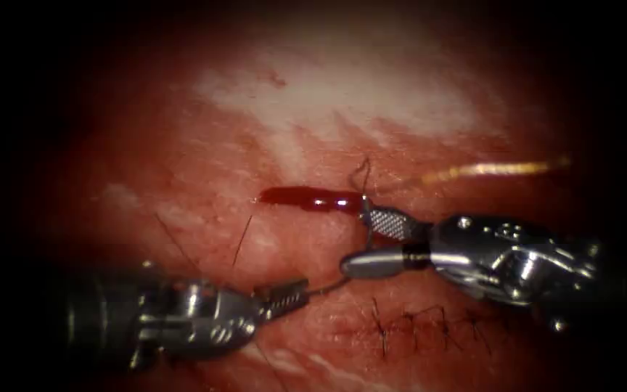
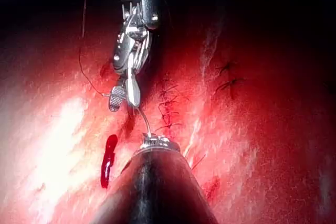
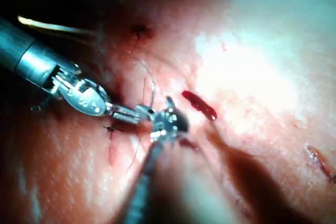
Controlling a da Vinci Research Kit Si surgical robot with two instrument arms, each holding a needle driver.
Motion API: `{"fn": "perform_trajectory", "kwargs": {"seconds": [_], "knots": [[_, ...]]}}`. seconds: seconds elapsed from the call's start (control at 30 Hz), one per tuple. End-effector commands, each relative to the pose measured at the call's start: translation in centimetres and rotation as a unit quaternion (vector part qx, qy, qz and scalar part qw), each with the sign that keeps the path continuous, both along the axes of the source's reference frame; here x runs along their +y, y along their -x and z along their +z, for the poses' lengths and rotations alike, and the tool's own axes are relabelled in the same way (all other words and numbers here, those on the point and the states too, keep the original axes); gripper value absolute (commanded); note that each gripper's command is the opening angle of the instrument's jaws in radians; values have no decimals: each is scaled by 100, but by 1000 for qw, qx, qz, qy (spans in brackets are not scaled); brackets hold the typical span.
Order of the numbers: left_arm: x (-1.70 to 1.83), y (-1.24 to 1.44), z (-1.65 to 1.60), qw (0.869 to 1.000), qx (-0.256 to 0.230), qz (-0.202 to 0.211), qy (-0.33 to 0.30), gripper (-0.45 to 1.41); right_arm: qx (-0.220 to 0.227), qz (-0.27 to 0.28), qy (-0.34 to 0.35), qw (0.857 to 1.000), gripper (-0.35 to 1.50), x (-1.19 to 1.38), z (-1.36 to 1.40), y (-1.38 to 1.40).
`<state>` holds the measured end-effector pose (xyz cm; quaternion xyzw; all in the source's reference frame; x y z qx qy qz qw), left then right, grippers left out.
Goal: Wound Closure
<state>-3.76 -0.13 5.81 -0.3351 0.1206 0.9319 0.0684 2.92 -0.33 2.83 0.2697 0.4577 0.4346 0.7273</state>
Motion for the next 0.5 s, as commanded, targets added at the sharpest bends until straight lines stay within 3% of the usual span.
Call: {"fn": "perform_trajectory", "kwargs": {"seconds": [0.03, 0.07, 0.1, 0.4, 0.43, 0.47, 0.5], "knots": [[-5, 6, 6, 1000, -1, 3, 1, -45, 1, 0, -1, 1000, 10, -5, 4, -8], [-5, 6, 6, 1000, -1, 3, 1, -45, 0, -1, -2, 1000, -18, -4, 4, -8], [-5, 6, 6, 1000, -2, 4, 0, -45, 0, -1, -2, 1000, -35, -4, 4, -8], [-5, 7, 6, 1000, -6, 9, -1, -45, -9, 31, 0, 999, -35, 4, -8, -4], [-5, 8, 6, 1000, -9, 11, -2, -33, -10, 28, 8, 1000, -35, 4, -9, -3], [-4, 8, 6, 1000, -14, 6, -13, 14, -11, 23, 15, 1000, -35, 5, -10, -2], [-2, 8, 5, 999, -20, -4, -28, 41, -11, 17, 25, 999, -35, 5, -11, 0]]}}
